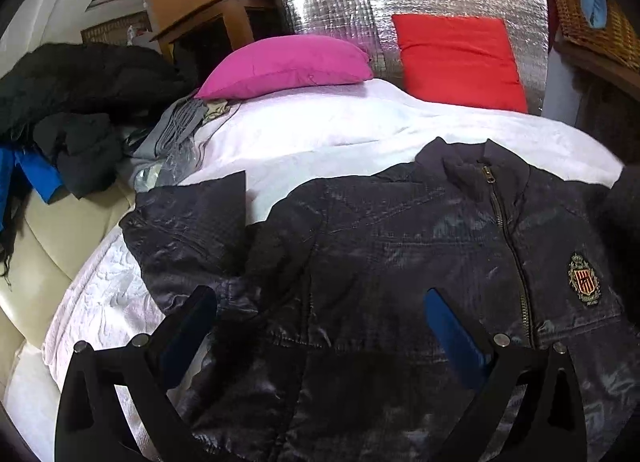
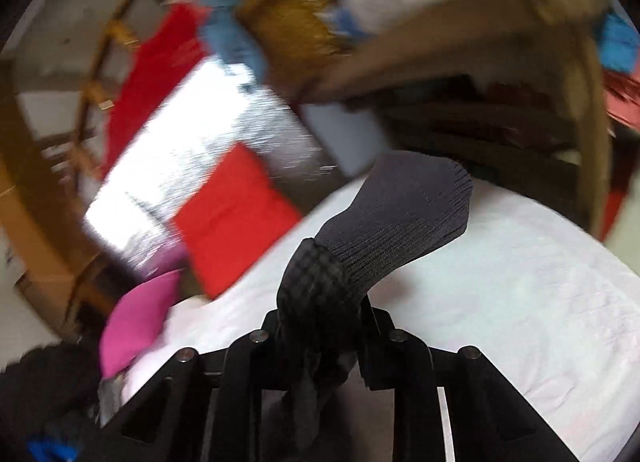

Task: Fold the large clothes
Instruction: 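Grasp the black jacket's sleeve cuff with the right tool and lift it, then fold the held sleeve across the jacket body and open the right tool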

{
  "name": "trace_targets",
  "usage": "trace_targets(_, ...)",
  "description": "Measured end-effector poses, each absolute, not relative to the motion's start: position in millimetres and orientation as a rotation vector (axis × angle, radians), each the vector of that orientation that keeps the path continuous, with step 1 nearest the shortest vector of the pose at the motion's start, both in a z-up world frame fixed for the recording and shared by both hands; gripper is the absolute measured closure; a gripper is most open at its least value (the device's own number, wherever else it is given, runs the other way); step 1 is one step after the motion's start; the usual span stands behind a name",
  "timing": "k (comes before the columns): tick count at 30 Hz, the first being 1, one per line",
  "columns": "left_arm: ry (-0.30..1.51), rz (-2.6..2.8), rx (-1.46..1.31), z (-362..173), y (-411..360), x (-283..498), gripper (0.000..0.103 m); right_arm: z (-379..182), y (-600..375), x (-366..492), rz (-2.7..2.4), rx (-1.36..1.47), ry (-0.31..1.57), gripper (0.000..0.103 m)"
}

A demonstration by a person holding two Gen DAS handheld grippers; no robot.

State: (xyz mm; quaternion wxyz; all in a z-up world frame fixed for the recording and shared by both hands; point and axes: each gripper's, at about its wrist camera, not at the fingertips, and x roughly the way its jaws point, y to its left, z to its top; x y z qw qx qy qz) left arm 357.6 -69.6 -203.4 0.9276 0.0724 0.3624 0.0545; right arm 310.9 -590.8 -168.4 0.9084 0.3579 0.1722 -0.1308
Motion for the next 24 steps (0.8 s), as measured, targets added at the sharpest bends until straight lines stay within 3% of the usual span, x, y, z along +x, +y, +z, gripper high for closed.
trace_targets(7, 0.775, 0.134, 0.042, -200.7, -39.2, 363.3, 0.0, -149.3, -468.1, 314.2, 0.001, 0.681, 0.375, 0.078)
trace_targets(13, 0.8, 0.168, -0.026, -200.8, -14.0, 367.4, 0.0, -182.0, -376.6, 326.6, 0.209, 0.647, 0.536, 0.075)
trace_targets(15, 0.802, 0.18, -0.047, -200.2, -5.8, 369.1, 0.0, -197.7, -358.1, 333.5, 0.254, 0.666, 0.605, 0.069)
trace_targets(16, 0.804, 0.188, -0.061, -200.0, -0.7, 370.1, 0.0, -206.2, -349.9, 336.6, 0.289, 0.681, 0.654, 0.056)
trace_targets(17, 0.807, 0.192, -0.072, -199.8, 2.6, 371.1, 0.0, -213.1, -342.2, 340.0, 0.327, 0.693, 0.704, 0.033)
trace_targets(18, 0.809, 0.194, -0.087, -199.3, 6.2, 372.1, 0.0, -218.1, -336.6, 342.2, 0.365, 0.713, 0.747, 0.025)
trace_targets(19, 0.809, 0.195, -0.098, -198.8, 8.0, 372.5, 0.0, -220.8, -336.7, 341.7, 0.392, 0.737, 0.764, 0.02)
trace_targets(24, 0.808, 0.182, -0.121, -195.5, 11.9, 375.4, 0.0, -215.2, -343.8, 322.1, 0.606, 0.826, 0.782, 0.02)
